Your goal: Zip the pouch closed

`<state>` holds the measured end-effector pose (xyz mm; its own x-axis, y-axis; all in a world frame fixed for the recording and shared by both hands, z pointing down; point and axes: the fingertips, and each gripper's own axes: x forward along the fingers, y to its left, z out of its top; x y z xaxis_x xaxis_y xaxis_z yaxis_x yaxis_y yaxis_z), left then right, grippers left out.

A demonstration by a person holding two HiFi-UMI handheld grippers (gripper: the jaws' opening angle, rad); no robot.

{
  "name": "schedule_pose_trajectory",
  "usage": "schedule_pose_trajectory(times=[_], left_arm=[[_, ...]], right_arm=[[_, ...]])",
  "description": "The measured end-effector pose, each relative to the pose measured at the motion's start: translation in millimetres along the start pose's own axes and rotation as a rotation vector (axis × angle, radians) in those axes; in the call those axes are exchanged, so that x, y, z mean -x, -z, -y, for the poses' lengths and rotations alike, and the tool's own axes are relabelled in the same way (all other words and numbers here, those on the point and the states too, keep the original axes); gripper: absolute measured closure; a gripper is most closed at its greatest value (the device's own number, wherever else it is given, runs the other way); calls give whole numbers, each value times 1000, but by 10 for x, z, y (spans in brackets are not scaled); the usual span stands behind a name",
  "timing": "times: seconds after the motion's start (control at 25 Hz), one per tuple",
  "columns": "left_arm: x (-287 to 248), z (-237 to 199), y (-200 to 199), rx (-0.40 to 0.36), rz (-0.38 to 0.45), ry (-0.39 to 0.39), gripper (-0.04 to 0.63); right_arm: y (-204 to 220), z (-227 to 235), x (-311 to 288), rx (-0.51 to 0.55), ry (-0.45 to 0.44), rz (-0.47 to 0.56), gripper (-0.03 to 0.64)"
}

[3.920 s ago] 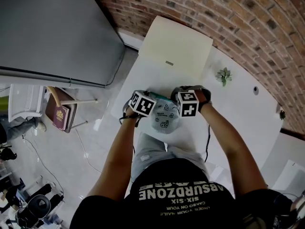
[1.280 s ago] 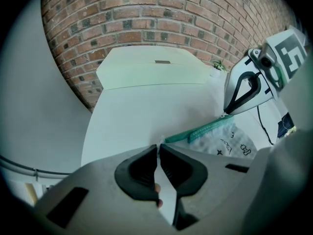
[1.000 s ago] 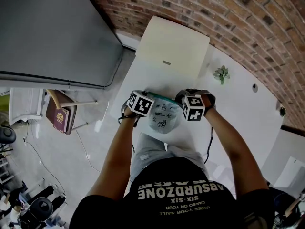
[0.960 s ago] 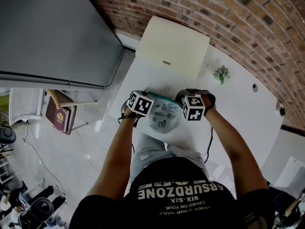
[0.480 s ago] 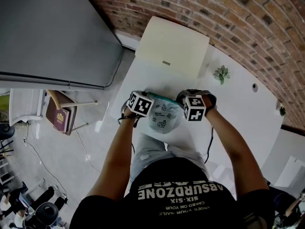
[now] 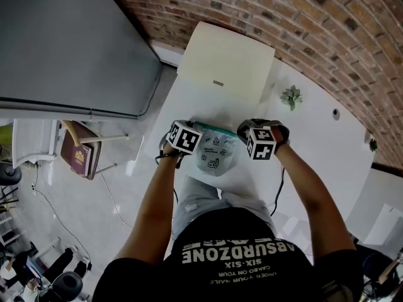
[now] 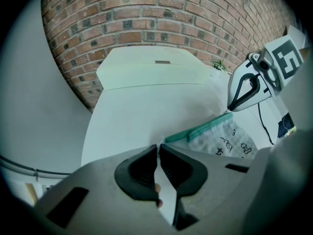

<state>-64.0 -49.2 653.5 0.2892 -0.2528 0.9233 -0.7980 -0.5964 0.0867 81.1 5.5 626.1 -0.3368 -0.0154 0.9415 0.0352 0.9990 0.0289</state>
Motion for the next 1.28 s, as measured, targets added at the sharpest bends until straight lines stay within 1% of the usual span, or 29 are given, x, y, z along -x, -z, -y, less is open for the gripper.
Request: schedule_pose_trajectory(times=[0.2, 0.36, 0.6, 0.68, 0.76, 1.0, 1.12, 1.28], left_arm=[[1, -3, -2, 3, -4, 0, 571], [3, -6, -3, 22, -6, 15, 571], [5, -1, -4, 12, -10, 8, 571], [2, 5, -11, 6, -12, 8, 570], [1, 9, -7, 7, -9, 5, 571], [7, -1, -9, 16, 6, 7, 571], [8, -4, -4, 17, 4, 15, 571], [2, -1, -7, 11, 9, 9, 571]], right_arm=[[27, -5, 15, -28, 3, 12, 615], [24, -9, 36, -52, 5, 27, 615], [79, -36, -73, -104, 21, 17, 615], [117, -35, -138, -147, 34, 11, 615], [134, -27, -164, -206, 46, 27, 615], [134, 10, -142, -390, 78, 130, 615], [133, 21, -139, -423, 104, 142, 615], [137, 31, -141, -463, 126, 133, 615]])
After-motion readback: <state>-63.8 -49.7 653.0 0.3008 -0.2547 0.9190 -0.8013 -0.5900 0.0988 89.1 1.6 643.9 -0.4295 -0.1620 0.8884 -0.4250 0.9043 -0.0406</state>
